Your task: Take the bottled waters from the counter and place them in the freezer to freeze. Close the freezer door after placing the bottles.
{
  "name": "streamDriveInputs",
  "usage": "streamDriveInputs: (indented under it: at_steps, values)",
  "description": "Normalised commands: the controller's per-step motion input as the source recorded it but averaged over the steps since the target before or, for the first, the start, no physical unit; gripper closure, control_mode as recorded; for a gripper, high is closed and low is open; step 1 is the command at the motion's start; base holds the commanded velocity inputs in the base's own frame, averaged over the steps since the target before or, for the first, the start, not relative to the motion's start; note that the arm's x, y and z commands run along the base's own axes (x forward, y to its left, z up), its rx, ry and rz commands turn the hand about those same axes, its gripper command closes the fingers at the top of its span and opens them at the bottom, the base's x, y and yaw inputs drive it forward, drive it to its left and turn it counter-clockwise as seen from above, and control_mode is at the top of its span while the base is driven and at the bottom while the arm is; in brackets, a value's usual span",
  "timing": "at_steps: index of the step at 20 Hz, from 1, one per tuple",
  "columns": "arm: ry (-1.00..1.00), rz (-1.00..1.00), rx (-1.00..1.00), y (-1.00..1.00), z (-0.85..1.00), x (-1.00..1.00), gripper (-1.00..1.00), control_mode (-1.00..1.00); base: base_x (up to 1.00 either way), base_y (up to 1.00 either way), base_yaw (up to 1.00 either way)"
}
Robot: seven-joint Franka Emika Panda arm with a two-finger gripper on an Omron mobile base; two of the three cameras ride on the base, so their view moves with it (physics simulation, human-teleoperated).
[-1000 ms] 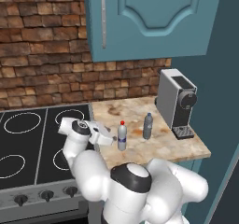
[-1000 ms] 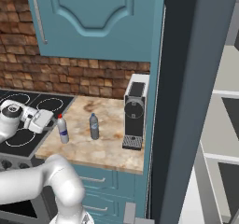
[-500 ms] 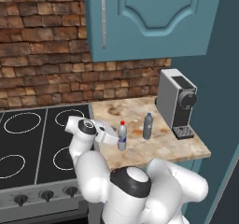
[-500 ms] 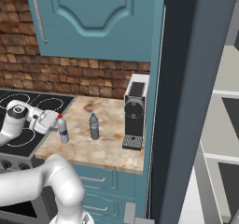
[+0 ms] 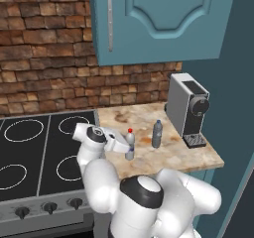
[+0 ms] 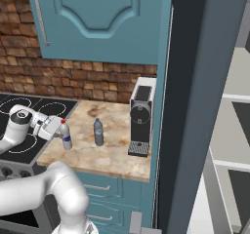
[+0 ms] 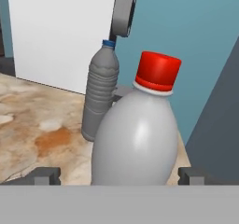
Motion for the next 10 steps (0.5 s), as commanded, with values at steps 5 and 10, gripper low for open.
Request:
streamDriveInputs:
  at_steps: [5,10]
  values:
    - [0.00,0.00,0.00,-0.13,0.00,0.00,-1.00,-1.00,0.00,0.00,0.00]
    - [0.00,0.00,0.00,-0.11,0.00,0.00,-1.00,-1.00,0.00,0.00,0.00]
